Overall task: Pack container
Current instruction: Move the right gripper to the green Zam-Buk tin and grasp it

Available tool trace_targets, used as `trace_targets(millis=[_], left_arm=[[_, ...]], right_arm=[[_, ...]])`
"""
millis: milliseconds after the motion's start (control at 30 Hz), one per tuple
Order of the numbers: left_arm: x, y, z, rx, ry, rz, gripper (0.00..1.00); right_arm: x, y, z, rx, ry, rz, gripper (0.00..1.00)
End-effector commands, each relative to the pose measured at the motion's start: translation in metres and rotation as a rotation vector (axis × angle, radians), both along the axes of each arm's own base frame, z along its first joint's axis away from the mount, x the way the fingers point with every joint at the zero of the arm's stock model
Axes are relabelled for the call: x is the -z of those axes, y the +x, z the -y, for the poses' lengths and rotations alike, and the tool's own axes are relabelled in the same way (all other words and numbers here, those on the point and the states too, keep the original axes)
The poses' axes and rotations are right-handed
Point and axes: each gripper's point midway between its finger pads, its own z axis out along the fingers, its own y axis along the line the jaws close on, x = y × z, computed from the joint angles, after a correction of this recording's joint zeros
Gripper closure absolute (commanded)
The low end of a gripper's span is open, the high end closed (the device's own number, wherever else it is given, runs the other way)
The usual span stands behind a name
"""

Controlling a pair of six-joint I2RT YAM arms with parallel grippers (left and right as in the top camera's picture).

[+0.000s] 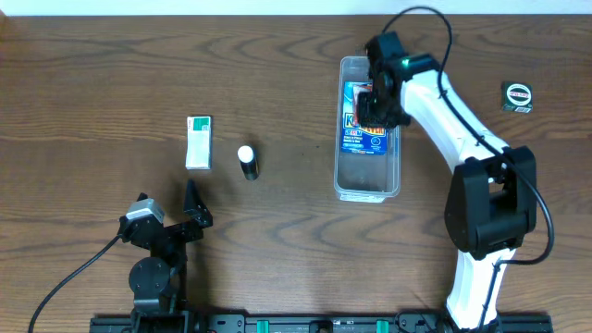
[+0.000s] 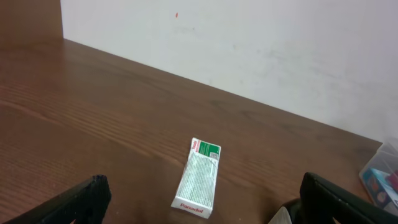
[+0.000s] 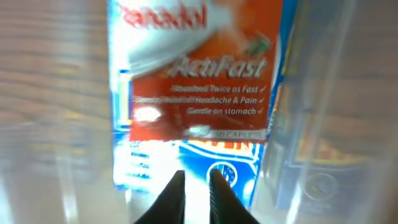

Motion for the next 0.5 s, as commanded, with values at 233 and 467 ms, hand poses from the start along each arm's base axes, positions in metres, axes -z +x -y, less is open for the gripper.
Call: trace_targets(millis=[233,467], left_arm=[[0.019,-0.001,-0.003,-0.015,0.014,-0.059,0.02],[0.019,-0.001,-0.003,-0.015,0.014,-0.059,0.02]], right_arm=[[-0.23,0.021,0.08,-0.077,-0.117,0.518,0.13],[-0.227,0.011,0.204,0.041,-0.332,0.456,0.01]])
